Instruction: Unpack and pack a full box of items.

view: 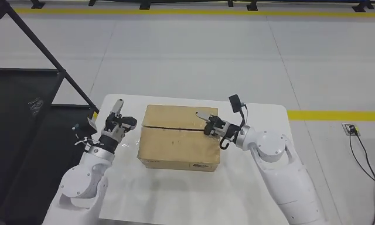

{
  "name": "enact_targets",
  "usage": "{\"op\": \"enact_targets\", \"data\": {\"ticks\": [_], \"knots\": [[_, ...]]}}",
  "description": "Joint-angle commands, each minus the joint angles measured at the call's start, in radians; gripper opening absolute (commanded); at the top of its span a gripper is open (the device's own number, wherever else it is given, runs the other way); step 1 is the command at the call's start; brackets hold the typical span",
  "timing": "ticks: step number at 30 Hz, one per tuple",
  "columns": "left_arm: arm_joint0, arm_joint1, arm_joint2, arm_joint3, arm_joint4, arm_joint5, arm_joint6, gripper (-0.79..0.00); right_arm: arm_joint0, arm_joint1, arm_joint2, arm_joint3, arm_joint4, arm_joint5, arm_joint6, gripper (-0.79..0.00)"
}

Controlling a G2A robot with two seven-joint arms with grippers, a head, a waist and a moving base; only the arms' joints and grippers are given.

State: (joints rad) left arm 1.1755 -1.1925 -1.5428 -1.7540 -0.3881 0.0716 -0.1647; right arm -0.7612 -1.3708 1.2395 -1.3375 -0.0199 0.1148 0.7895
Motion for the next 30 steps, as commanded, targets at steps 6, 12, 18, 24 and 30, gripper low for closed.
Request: {"op": "enact_targets", "data": {"ticks": [6,12,18,24,30], "knots": [[0.036,0.013,-0.163,0.030,-0.060,0.055,-0.002,0.000,-0.004,0.002,0.004,0.017,0.039,-0.068,0.008,0.000],[0.051,0.020,-0.204,0.035,-0.053,0.079,-0.039,0.000,-0.004,0.002,0.004,0.017,0.039,-0.068,0.008,0.000],[0.051,0.020,-0.204,0.035,-0.053,0.079,-0.039,0.000,-0.004,0.002,0.004,0.017,0.039,-0.068,0.008,0.000],[0.080,0.022,-0.143,0.073,0.112,0.045,-0.024,0.000,-0.021,0.002,-0.003,0.006,0.059,-0.090,-0.021,0.000],[0.107,0.032,-0.064,0.155,0.480,-0.075,0.011,0.000,-0.024,0.002,-0.004,0.026,0.091,-0.142,-0.039,0.000]]}}
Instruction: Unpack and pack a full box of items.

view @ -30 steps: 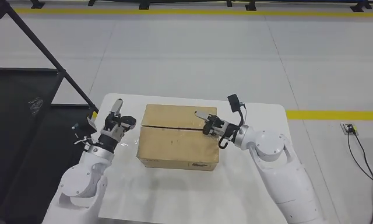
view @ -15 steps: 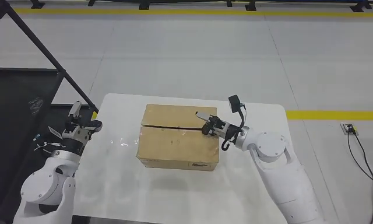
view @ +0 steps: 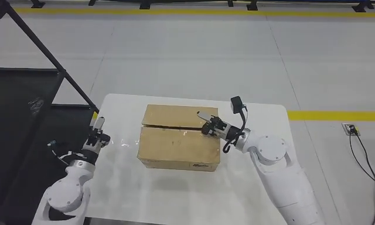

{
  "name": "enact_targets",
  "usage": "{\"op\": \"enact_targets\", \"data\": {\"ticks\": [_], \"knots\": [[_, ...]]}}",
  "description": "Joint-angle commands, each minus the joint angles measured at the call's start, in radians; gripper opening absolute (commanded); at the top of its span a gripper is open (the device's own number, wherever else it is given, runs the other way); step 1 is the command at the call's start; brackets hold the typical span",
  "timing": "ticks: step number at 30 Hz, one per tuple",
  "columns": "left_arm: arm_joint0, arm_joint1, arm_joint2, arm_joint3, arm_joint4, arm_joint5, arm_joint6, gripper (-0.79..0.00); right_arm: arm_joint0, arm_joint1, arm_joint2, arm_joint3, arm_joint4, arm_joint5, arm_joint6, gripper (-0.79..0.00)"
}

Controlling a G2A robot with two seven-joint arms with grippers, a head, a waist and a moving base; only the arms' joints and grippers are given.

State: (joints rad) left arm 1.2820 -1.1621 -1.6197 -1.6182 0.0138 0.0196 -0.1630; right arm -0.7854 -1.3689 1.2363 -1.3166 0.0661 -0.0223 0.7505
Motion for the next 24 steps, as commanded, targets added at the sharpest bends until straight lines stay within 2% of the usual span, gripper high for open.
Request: {"op": "enact_targets", "data": {"ticks": [1,3,5,14,19,24], "knots": [[0.002,0.003,0.024,0.035,0.141,-0.049,0.021,0.000,0.002,0.000,-0.001,0.011,0.012,-0.007,0.000,0.000],[0.011,0.006,0.040,0.057,0.194,-0.077,-0.027,0.000,0.008,0.000,-0.005,0.021,0.020,-0.009,0.005,0.000],[0.018,0.006,0.012,0.049,0.120,-0.061,-0.055,0.000,0.015,0.000,-0.010,0.027,0.014,-0.001,0.001,0.000],[0.018,0.006,0.012,0.049,0.120,-0.061,-0.055,0.000,0.015,0.000,-0.010,0.027,0.014,-0.001,0.001,0.000],[0.010,0.007,0.084,0.110,0.405,-0.059,0.056,0.000,-0.006,0.000,-0.013,0.006,0.027,-0.001,-0.022,0.000],[-0.006,0.006,0.155,0.189,0.649,-0.130,0.170,0.000,-0.010,0.003,-0.012,0.009,0.039,-0.005,-0.017,0.000]]}}
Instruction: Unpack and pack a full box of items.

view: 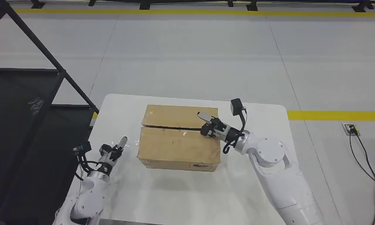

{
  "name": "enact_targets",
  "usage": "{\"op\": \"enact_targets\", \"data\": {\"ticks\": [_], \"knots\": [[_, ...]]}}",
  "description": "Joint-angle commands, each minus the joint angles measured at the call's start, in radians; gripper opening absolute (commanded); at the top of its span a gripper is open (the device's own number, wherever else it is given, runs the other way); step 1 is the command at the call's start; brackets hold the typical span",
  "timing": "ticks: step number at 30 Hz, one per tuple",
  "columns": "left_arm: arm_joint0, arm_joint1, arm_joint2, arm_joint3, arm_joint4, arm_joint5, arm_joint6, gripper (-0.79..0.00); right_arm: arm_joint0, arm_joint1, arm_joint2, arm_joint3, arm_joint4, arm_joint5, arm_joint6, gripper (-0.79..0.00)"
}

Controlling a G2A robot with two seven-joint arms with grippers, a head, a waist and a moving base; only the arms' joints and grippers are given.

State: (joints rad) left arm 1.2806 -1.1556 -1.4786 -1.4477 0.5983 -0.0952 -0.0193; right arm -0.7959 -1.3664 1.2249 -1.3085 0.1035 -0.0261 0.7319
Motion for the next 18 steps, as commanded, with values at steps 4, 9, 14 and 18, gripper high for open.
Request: {"op": "enact_targets", "data": {"ticks": [4,9,14,18], "knots": [[-0.033,-0.004,0.046,0.074,0.155,-0.041,0.080,0.000,0.003,0.002,-0.002,0.007,0.011,-0.001,0.004,0.000],[-0.059,-0.005,0.079,0.123,0.287,-0.050,0.130,0.000,0.008,0.002,-0.011,0.014,0.017,-0.002,0.004,0.000],[-0.094,-0.012,0.122,0.170,0.381,-0.047,0.178,0.000,0.015,0.003,-0.017,0.021,0.020,-0.002,0.003,0.000],[-0.113,-0.016,0.149,0.203,0.464,-0.033,0.208,0.000,0.020,0.003,-0.022,0.024,0.022,0.002,0.003,0.000]]}}
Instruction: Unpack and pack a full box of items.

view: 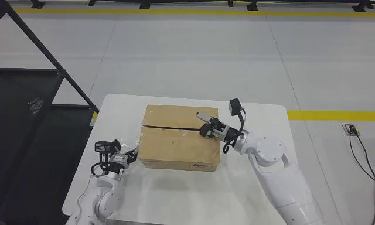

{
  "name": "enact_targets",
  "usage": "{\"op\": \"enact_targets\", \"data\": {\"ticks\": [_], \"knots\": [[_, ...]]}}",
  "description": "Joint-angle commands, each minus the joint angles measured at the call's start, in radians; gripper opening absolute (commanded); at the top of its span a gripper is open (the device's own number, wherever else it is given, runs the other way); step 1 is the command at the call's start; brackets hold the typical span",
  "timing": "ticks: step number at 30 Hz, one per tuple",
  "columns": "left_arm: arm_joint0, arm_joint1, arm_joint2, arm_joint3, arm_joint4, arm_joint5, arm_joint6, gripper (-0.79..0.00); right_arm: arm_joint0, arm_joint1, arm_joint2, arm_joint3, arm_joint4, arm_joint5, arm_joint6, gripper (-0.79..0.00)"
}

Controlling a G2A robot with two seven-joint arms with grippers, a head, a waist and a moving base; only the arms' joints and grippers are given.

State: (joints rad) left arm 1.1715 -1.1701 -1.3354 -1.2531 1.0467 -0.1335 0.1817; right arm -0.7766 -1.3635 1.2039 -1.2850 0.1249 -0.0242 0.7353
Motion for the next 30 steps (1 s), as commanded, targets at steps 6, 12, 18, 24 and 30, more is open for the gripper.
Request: {"op": "enact_targets", "data": {"ticks": [6,12,18,24,30], "knots": [[-0.037,-0.013,0.036,0.055,0.055,0.044,0.033,0.000,0.008,0.000,-0.008,0.009,0.006,0.004,-0.005,0.000],[-0.076,-0.028,0.067,0.097,0.066,0.090,0.052,0.000,0.018,0.000,-0.019,0.017,0.007,0.007,-0.006,0.000],[-0.116,-0.049,0.097,0.142,0.060,0.178,0.069,0.000,0.024,0.000,-0.024,0.022,0.011,0.008,-0.007,0.000],[-0.138,-0.064,0.096,0.160,0.037,0.256,0.089,0.000,0.030,0.001,-0.030,0.032,0.015,0.010,-0.009,0.000],[-0.139,-0.071,0.068,0.146,0.010,0.316,0.112,0.000,0.038,0.000,-0.036,0.046,0.023,0.008,-0.004,0.000]]}}
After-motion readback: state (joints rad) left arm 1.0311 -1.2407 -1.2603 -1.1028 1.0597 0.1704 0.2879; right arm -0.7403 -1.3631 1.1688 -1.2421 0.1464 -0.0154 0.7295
